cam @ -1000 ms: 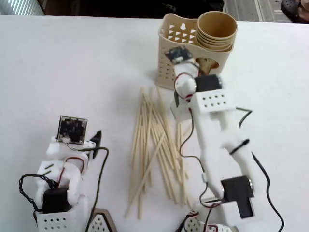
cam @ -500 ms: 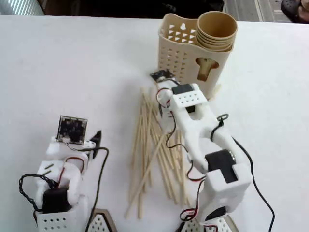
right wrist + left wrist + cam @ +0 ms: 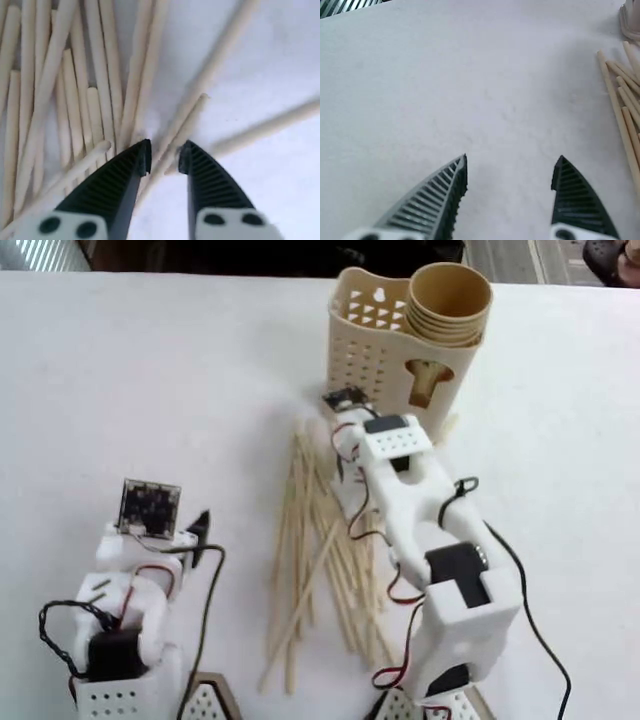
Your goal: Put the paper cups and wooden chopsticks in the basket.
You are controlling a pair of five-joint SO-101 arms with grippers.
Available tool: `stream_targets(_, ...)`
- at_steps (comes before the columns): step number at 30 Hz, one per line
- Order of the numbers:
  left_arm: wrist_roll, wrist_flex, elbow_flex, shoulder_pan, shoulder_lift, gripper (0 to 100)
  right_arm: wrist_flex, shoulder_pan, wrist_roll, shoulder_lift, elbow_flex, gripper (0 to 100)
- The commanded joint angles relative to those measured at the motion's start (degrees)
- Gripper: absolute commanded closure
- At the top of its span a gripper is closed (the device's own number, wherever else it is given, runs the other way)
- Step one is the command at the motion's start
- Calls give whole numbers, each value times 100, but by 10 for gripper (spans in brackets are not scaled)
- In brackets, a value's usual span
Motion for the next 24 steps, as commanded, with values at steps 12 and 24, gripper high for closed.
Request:
stream_targets(12, 44, 18, -18, -84, -75, 732, 488, -576, 9, -92, 624, 981)
stream_targets(24, 44, 18, -18, -84, -75, 732, 1675, -1508, 9, -1508, 615, 981)
